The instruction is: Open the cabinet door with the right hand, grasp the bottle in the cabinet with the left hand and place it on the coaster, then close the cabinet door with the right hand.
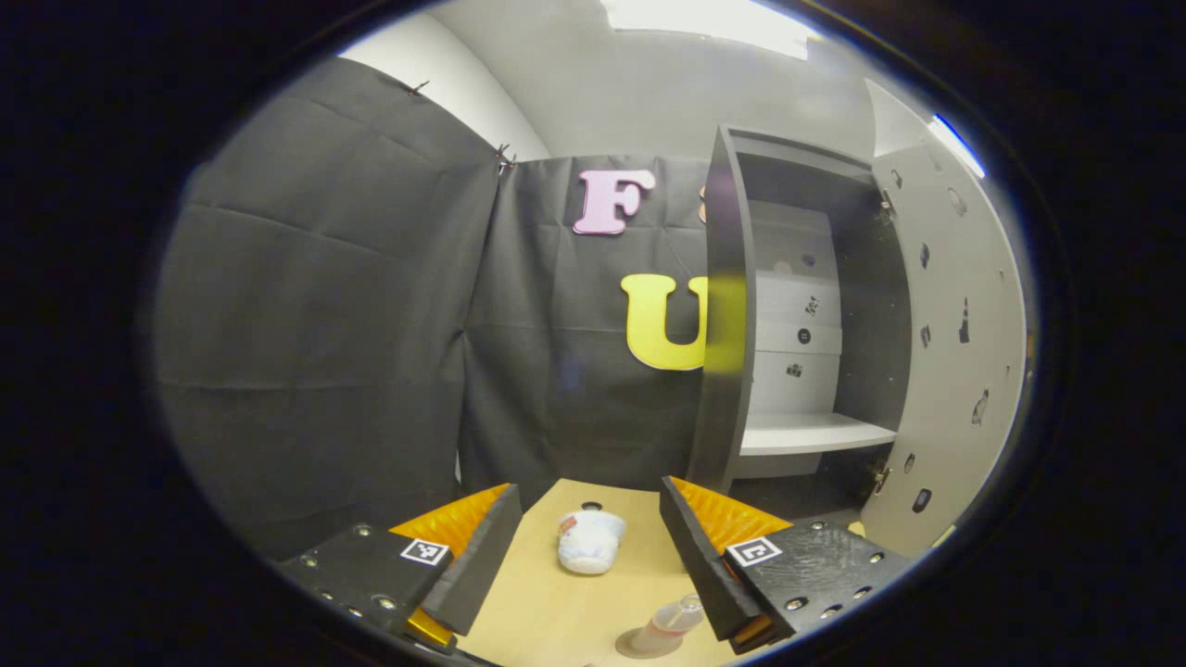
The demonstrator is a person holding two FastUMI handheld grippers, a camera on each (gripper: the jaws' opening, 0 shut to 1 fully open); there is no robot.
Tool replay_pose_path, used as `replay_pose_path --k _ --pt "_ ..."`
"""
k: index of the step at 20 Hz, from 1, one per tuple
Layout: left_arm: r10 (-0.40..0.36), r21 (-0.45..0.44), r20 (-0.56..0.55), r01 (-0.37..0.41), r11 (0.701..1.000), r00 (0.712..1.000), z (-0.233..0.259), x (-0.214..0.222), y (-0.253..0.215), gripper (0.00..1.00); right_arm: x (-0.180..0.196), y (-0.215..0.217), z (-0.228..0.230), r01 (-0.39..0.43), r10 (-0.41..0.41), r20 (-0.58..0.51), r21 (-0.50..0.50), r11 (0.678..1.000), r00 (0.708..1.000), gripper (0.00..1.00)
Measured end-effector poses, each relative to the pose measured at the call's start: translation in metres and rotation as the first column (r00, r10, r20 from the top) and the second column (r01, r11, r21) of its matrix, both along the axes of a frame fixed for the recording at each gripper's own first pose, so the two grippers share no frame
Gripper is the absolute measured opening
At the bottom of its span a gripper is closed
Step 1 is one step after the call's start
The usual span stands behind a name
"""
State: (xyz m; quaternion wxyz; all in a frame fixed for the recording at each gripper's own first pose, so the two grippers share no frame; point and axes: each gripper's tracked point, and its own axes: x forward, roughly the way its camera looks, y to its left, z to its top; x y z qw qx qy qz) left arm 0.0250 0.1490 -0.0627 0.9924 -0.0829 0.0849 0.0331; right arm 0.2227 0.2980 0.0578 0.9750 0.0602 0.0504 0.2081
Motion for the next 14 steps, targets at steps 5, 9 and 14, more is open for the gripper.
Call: replay_pose_path --k 5,9,14 --pt "0.015 0.008 -0.002 -0.015 1.000 1.000 -0.012 -0.009 0.008 0.89 0.002 0.011 -0.002 -0.020 0.021 -0.014 0.046 0.999 1.000 0.86" --pt "0.032 0.027 -0.010 -0.032 0.999 0.999 -0.016 -0.013 0.018 0.89 0.004 0.006 -0.003 0.025 -0.024 -0.016 0.060 0.998 1.000 0.89" --pt "0.081 0.040 0.007 -0.081 0.996 0.997 -0.010 -0.032 0.043 0.89 0.011 0.014 -0.010 0.019 -0.011 -0.056 0.140 0.990 0.998 0.90"
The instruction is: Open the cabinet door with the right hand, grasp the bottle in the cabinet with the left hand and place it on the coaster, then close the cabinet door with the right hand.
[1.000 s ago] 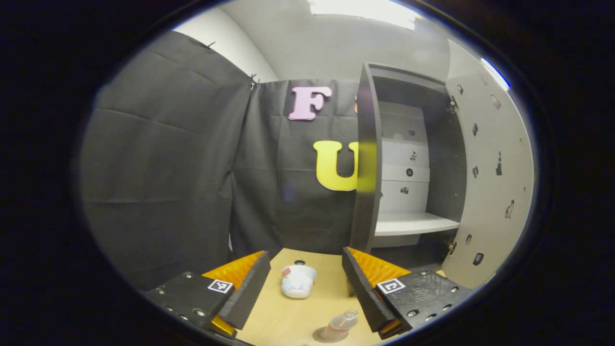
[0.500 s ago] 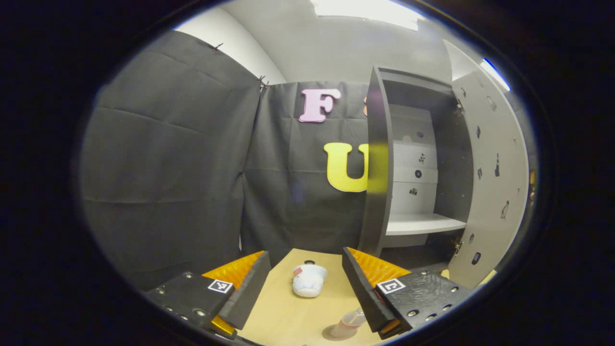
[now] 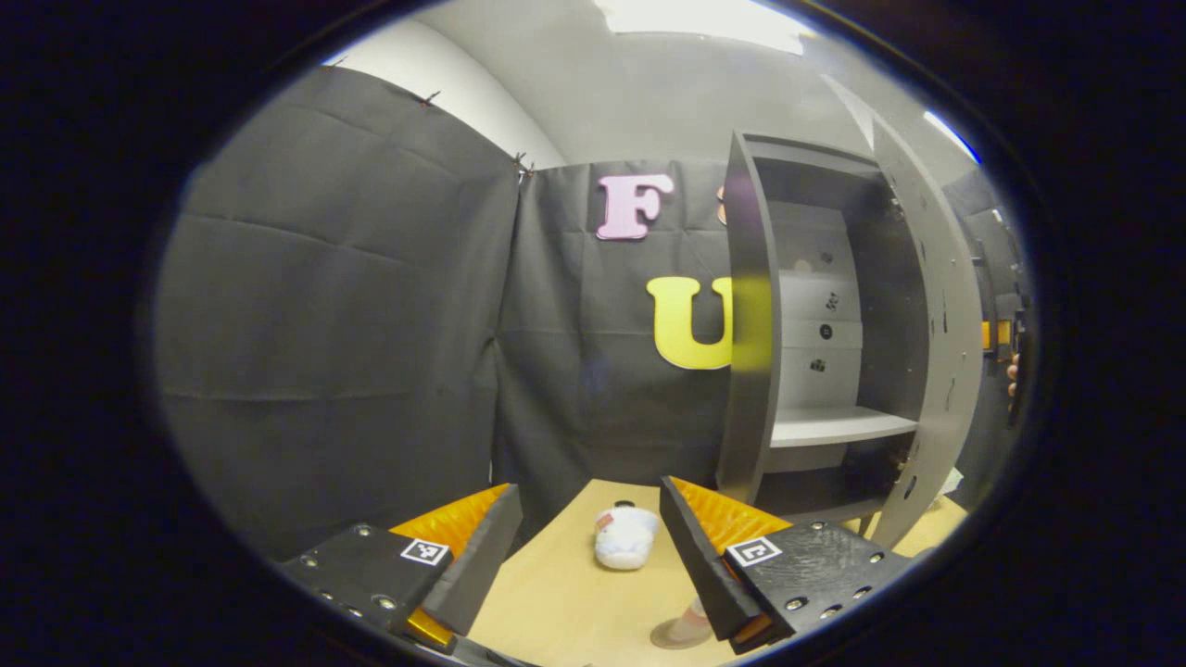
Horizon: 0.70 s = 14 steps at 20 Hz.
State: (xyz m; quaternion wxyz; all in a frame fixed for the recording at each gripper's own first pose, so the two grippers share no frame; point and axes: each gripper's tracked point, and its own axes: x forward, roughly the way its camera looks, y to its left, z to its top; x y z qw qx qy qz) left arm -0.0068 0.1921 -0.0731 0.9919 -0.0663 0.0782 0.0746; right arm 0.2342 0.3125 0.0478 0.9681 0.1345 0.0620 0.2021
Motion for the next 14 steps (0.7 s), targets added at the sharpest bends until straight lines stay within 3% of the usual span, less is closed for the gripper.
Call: replay_pose_path --k 2,8,14 --pt "0.020 -0.002 0.001 -0.020 1.000 1.000 -0.001 -0.004 0.009 0.93 -0.001 0.002 -0.003 -0.014 0.015 -0.017 0.024 1.000 1.000 0.90" --pt "0.082 -0.005 -0.010 -0.082 0.997 0.997 -0.011 -0.018 0.038 0.89 -0.003 -0.002 0.001 0.012 -0.013 0.017 0.028 1.000 1.000 0.91" --pt "0.094 -0.010 -0.019 -0.095 0.995 0.995 -0.011 -0.022 0.041 0.89 -0.011 -0.005 0.006 0.063 -0.061 0.065 -0.027 0.998 0.996 0.91"
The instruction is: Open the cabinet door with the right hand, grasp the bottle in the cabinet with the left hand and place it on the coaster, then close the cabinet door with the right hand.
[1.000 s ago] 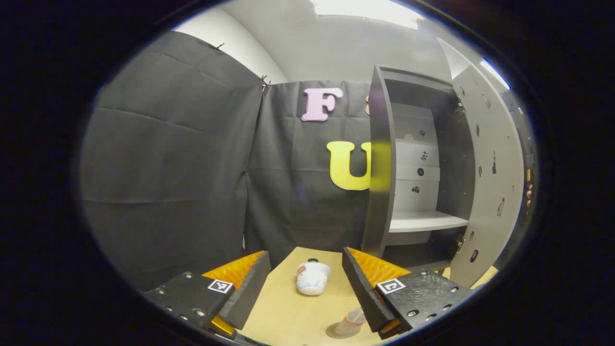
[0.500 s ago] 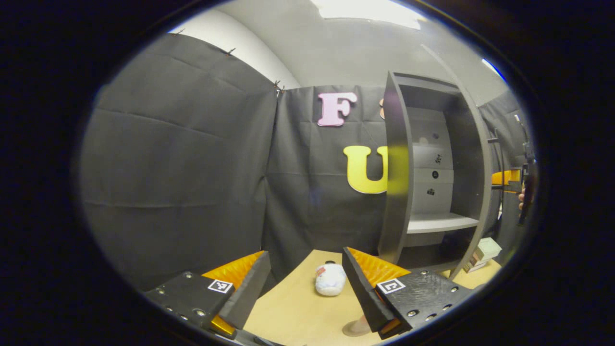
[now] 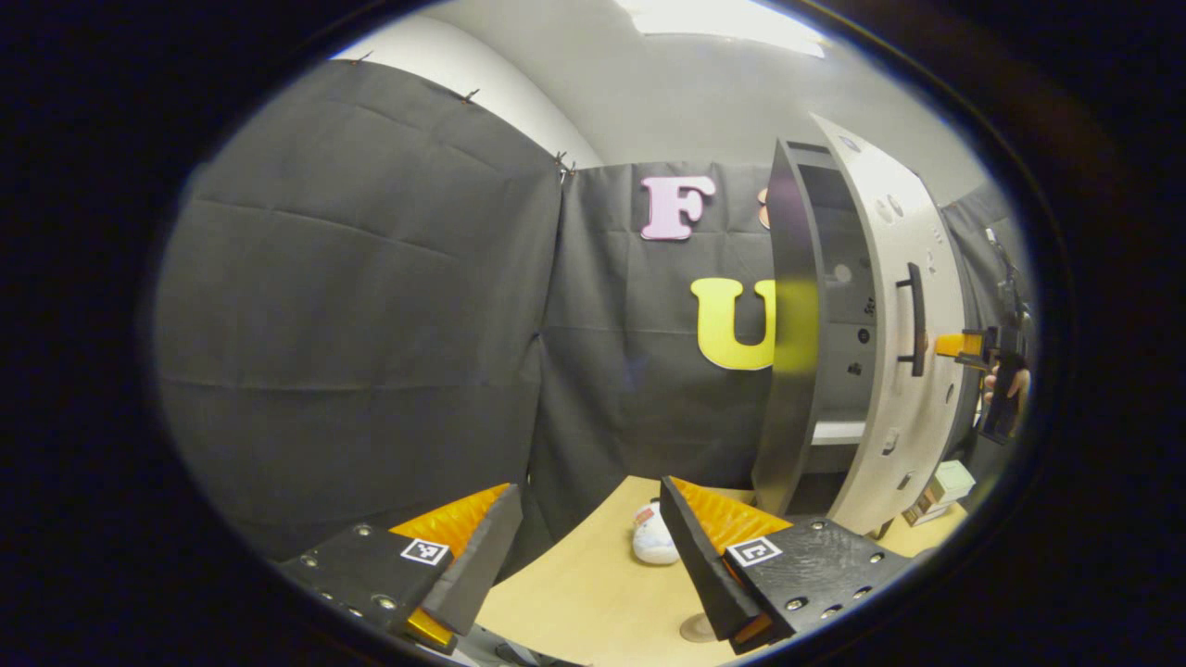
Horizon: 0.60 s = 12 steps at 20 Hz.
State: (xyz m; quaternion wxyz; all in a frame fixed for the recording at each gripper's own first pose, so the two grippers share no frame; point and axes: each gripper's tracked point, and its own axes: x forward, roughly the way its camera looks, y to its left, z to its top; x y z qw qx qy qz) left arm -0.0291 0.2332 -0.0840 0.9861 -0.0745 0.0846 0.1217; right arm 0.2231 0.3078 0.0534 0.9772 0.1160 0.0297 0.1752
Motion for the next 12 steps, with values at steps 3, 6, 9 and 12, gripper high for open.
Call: replay_pose_path --k 3,6,9,12 --pt "-0.015 0.003 0.009 0.015 1.000 1.000 0.002 -0.001 -0.006 0.89 0.002 0.003 0.000 0.025 -0.025 0.000 -0.010 1.000 1.000 0.91" --pt "-0.036 -0.005 0.012 0.036 0.999 0.999 0.004 0.002 -0.016 0.89 0.004 0.003 0.000 0.035 -0.035 0.001 -0.015 0.999 0.999 0.91" --pt "-0.059 -0.012 0.023 0.059 0.998 0.998 0.008 0.006 -0.026 0.89 0.006 0.005 -0.002 0.035 -0.035 -0.019 0.001 0.999 0.999 0.91" --pt "-0.076 -0.007 0.039 0.076 0.997 0.996 0.019 0.011 -0.036 0.89 0.003 0.004 0.000 0.032 -0.031 -0.036 0.018 0.999 0.999 0.91"
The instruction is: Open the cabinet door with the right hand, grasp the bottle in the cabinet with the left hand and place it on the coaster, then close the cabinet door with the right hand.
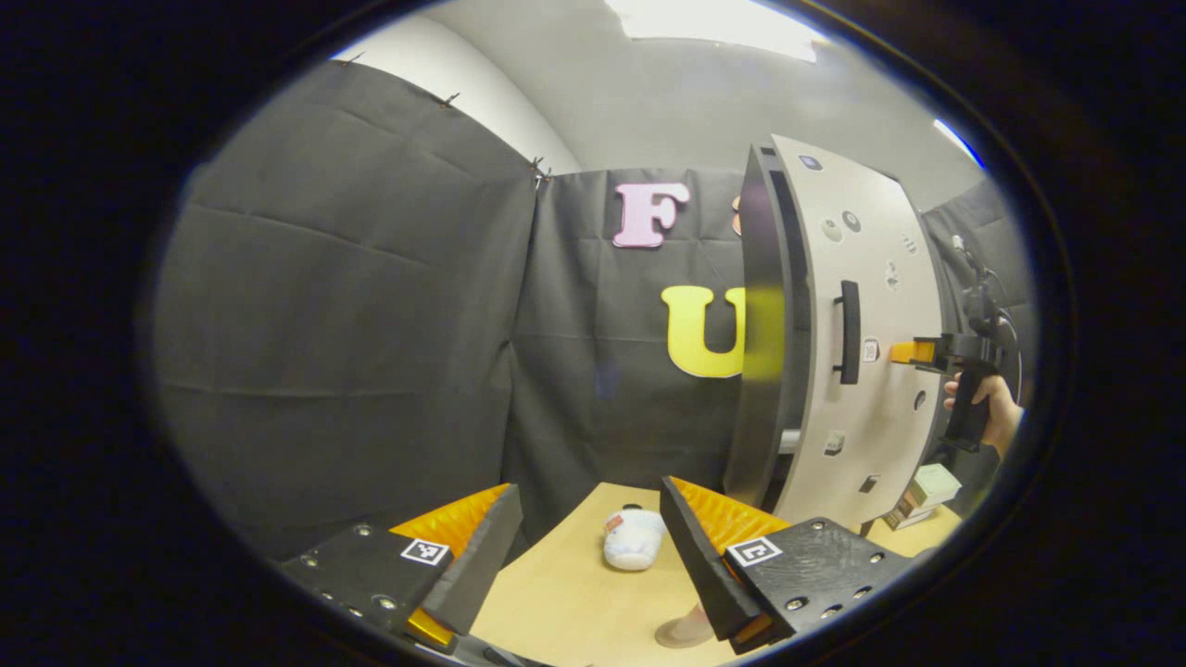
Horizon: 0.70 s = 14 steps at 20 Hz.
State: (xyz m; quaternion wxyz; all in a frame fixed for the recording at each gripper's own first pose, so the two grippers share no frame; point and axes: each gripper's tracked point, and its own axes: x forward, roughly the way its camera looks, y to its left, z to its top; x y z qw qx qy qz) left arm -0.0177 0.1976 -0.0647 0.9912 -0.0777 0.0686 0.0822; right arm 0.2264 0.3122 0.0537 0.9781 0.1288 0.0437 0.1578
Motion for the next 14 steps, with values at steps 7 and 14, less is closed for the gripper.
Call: replay_pose_path --k 7,14 --pt "-0.078 0.038 0.020 0.077 0.996 0.997 0.020 0.025 -0.035 0.93 -0.045 -0.040 0.021 -0.007 0.015 0.086 -0.090 0.996 0.996 0.91" --pt "-0.186 0.028 0.061 0.185 0.982 0.981 0.040 0.054 -0.099 0.93 -0.096 -0.119 0.020 0.053 -0.032 0.110 -0.197 0.979 0.993 0.91"
